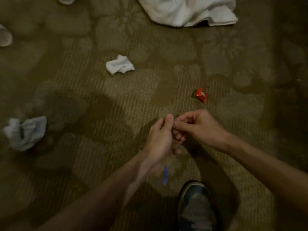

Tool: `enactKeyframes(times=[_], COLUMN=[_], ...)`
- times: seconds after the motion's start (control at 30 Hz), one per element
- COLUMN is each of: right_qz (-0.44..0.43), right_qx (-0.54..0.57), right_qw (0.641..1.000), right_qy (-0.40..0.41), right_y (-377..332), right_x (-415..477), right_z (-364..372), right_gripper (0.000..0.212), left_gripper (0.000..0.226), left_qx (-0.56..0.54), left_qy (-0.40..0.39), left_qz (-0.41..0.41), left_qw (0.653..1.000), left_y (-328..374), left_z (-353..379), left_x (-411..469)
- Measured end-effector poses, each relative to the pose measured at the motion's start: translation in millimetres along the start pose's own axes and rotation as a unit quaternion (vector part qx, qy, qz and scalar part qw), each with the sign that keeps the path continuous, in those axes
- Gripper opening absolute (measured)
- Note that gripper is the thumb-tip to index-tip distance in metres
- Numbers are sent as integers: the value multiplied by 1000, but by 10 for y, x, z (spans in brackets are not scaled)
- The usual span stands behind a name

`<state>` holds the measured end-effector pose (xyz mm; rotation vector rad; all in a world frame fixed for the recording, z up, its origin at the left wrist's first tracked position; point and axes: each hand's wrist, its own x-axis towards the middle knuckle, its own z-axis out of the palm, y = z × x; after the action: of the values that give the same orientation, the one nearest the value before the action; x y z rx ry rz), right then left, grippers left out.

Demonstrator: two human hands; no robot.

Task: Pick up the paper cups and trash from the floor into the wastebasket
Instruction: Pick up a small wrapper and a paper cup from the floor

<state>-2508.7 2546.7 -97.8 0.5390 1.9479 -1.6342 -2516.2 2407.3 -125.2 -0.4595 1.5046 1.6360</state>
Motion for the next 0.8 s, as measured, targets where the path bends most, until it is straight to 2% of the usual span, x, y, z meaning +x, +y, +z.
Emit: enactKeyframes(times=[0.07, 0.17, 0.27, 0.37, 0.43, 0.53, 0.6, 0.73, 0.8], right_qz=[-4, 24, -14, -66, -93, -129, -151, -206, -205], right_qx=[36, 73, 26, -83, -103, -116, -121, -161, -163], right_qw=[999, 997, 998, 992, 986, 980, 978, 963, 965], right_qy=[-13, -20, -48, -72, -95, -100, -82, -61, -27], right_y=[-59, -122, -172, -147, -67, 46, 63, 52, 34], right_x=[25, 46, 19, -25, -34, -26, -31, -86, -94], right_z=[151, 308, 368, 381, 408, 428, 383, 263, 200], right_gripper=[21, 28, 24, 53, 74, 110, 123, 107, 80], left_gripper=[46, 48, 47, 46, 47, 33, 23, 25, 24], left_qx=[13, 26, 28, 13, -22, -130, -213, -275, -267], left_qy=[35, 94, 112, 97, 101, 88, 72, 43, 36], left_qz=[6, 14, 27, 14, 5, -11, -27, -27, -18], left_qw=[999, 995, 993, 995, 995, 988, 974, 960, 963], left_y=[51, 114, 146, 170, 183, 205, 222, 221, 238], left_z=[-96, -222, -335, -379, -362, -322, -301, -231, -178], left_x=[-67, -127, -170, -200, -181, -155, -173, -171, -136])
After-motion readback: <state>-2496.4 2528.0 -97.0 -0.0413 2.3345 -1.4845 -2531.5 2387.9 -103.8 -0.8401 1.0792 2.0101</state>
